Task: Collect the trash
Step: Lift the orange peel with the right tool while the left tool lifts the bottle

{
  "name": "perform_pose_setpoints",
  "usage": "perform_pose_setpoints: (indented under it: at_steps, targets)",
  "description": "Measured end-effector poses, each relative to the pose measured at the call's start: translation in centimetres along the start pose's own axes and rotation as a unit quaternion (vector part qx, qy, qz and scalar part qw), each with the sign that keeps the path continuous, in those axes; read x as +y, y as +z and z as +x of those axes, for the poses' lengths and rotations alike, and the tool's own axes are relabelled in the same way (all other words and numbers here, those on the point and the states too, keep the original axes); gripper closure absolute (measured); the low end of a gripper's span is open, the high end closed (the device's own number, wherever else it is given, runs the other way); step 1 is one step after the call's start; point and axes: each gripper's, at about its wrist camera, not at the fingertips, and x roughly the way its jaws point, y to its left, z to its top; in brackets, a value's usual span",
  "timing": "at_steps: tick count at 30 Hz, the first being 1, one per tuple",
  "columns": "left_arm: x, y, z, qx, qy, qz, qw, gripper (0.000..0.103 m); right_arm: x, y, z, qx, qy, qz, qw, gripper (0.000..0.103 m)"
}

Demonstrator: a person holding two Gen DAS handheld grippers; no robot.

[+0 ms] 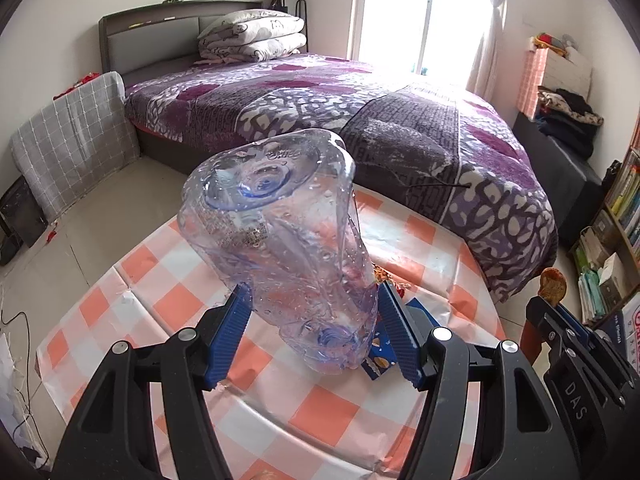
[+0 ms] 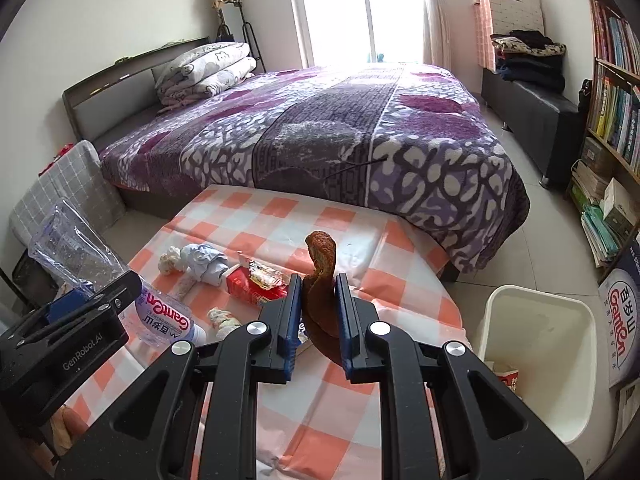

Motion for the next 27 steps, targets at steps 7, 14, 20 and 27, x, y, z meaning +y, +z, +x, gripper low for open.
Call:
perform_pose_setpoints:
  at_steps: [7,14,20,27]
  targets:
    - [-3.3,-0.5,-0.7,-0.003,-0.023,0.016,0.9996,0.039,-3.0,0.0,-1.0,-0.002,-0.026,0.012,1.000,0.087]
    - [-7.4,-1.2,-1.1,-0.001,-0.054,0.041,0.9977,0.039,-7.2,0.2,-2.2,0.002,-0.057,0.042,0.997,0.087]
    - [-10.9,-2.2,-0.9,0.011,-0.084,0.065,0.9943,0.039,-11.3,0.0,-3.0,0.014,-0.093,0.068,0.993,0.087]
    - [-13.8,-3.0,-0.5,0.043,-0.137,0.065,0.9875,0.039,-16.4,0.0,-4.2,0.017,-0.126,0.128,0.984,0.056]
